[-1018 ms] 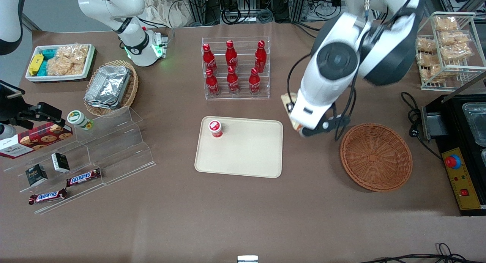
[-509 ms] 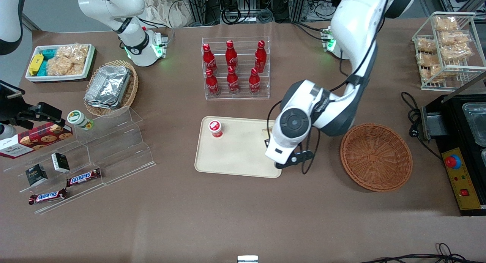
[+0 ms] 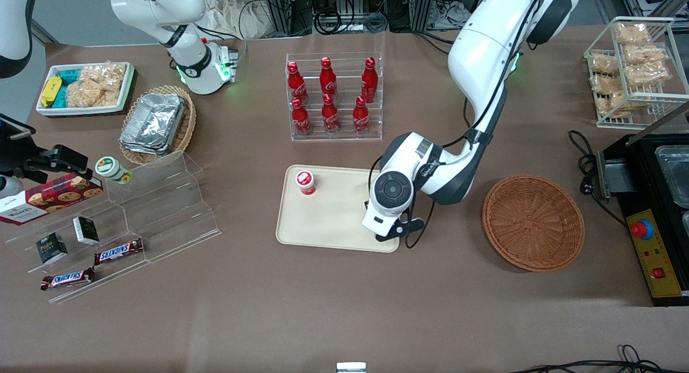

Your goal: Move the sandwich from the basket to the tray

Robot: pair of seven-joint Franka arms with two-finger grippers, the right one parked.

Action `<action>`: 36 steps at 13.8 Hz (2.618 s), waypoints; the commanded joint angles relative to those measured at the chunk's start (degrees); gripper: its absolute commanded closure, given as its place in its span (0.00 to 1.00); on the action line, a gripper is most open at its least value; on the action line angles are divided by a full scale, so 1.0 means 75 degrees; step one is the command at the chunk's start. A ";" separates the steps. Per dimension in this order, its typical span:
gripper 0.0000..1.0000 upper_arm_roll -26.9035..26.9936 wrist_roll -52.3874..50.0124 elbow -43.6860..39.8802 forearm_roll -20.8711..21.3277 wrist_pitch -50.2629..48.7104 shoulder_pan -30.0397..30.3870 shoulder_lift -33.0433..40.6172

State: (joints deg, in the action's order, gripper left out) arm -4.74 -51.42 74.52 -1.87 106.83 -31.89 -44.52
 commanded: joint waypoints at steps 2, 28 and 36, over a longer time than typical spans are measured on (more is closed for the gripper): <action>0.22 0.0081 -0.0140 -0.0221 0.0121 -0.0006 -0.0108 -0.0075; 0.00 0.0409 0.3546 0.1604 0.0273 -0.2185 0.3569 0.5301; 0.00 0.1181 0.5930 0.3211 0.0262 -0.1810 0.3515 0.6756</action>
State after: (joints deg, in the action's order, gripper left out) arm 2.05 -8.73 93.88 0.14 91.41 -3.89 2.06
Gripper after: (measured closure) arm 0.000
